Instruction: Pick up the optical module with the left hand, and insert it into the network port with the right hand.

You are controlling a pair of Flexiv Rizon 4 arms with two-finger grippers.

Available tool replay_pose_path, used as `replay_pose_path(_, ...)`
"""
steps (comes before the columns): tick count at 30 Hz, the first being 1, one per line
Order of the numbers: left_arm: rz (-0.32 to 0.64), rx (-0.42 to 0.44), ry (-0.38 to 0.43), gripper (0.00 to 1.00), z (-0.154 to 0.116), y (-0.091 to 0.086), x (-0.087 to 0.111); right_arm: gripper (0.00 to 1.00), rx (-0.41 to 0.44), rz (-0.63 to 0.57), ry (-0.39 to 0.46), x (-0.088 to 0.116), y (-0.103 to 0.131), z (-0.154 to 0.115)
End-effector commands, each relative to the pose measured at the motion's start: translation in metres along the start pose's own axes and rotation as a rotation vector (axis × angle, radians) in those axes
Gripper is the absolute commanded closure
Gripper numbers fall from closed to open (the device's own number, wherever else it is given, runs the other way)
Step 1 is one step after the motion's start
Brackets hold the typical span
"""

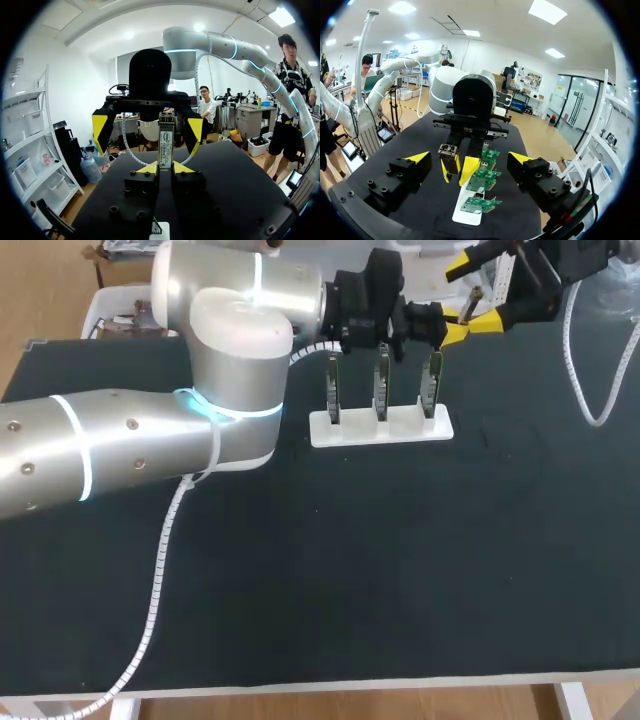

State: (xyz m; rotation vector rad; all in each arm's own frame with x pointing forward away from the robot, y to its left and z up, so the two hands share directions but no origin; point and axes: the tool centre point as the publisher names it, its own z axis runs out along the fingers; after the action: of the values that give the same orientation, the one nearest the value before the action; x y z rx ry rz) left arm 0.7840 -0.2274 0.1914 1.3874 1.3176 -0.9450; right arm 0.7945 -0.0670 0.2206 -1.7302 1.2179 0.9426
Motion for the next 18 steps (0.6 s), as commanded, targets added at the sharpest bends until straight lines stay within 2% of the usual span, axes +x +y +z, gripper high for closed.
replay_pose_path(1,0.0,-0.003,0.002,1.0,-0.0007,-0.0011,-0.0004,0.0,0.005,-0.002,0.004,-0.0023,0.0016,0.0003)
replay_pose_path(18,0.0,-0.003,0.002,1.0,-0.0007,-0.0011,-0.0004,0.0,0.004,-0.014,0.006,-0.0082,0.0021,-0.0023)
